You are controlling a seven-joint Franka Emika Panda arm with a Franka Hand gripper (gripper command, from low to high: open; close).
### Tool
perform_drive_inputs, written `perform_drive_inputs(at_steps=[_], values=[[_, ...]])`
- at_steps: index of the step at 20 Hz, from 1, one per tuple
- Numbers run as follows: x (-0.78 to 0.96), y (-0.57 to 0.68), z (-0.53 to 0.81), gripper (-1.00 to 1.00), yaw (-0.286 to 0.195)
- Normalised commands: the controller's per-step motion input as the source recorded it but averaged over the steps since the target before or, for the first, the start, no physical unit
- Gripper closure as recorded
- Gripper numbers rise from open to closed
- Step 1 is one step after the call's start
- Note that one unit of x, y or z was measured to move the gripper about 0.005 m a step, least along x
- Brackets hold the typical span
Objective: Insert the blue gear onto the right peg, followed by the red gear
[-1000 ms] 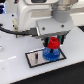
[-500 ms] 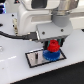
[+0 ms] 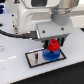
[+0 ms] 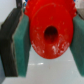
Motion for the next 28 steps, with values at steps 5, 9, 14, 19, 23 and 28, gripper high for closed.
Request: perform_drive_inputs(at_steps=[5,9,14,19,23,28], values=[[0.18,-0.04,0.09,1.0,0.0],[0.2,-0.06,-0.1,1.0,0.0],[0.21,-0.03,-0.15,1.0,0.0],[0.12,0.0,0.0,1.0,0.0],[0.22,-0.06,-0.03,1.0,0.0],[0.17,0.02,-0.13,1.0,0.0]])
